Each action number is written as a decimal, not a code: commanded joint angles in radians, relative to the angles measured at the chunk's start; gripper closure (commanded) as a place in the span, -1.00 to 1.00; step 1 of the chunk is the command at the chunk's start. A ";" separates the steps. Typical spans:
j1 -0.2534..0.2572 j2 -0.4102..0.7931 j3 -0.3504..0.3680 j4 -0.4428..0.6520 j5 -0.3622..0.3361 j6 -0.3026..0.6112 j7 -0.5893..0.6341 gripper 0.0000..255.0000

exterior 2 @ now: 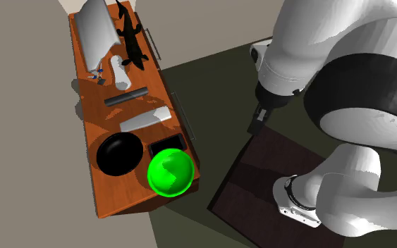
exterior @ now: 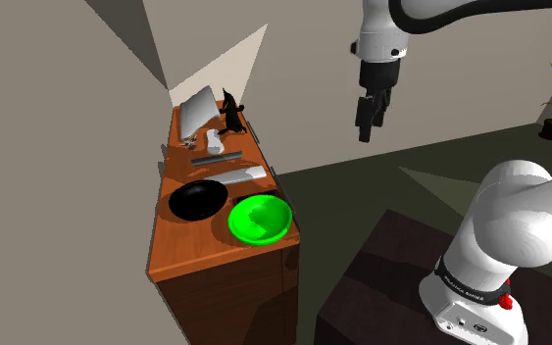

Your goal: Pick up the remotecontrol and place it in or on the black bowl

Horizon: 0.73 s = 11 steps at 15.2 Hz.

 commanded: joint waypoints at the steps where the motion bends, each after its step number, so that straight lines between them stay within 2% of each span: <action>1: 0.000 0.000 0.000 0.000 0.000 0.000 0.000 -1.00; 11: 0.068 0.371 -0.061 0.120 -0.028 0.269 -0.237 -1.00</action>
